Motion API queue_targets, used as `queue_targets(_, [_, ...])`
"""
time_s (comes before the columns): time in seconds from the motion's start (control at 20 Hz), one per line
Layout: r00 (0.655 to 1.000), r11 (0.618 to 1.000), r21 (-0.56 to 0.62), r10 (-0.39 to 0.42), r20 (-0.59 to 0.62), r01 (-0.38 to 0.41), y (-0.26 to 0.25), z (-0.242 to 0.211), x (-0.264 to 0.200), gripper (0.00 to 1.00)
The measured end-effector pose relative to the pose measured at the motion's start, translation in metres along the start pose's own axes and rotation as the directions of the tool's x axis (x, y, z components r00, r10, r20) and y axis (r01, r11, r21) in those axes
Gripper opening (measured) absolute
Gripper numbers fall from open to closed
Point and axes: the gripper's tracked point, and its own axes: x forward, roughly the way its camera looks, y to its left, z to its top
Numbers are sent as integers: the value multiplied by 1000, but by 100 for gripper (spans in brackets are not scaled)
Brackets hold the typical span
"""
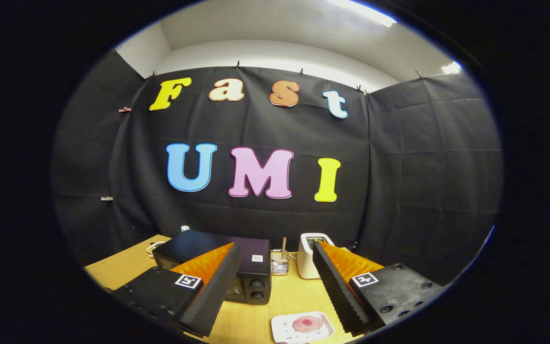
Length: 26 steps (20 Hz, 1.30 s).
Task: Open the toaster oven, put the food inside, and close the toaster oven door.
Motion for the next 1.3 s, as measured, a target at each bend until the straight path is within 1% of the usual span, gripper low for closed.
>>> queue_targets(0.4, [999,1000,3,28,-19,-28,16,-9,9,98])
queue_targets(0.65, [997,999,4,51,-61,-51,41,-18,24,98])
queue_targets(0.75, [994,998,22,66,-82,-64,56,-24,32,98])
queue_targets(1.1, [975,994,68,97,-202,-85,117,-65,60,98])
queue_targets(1.3, [961,994,65,97,-260,-83,143,-91,79,98])
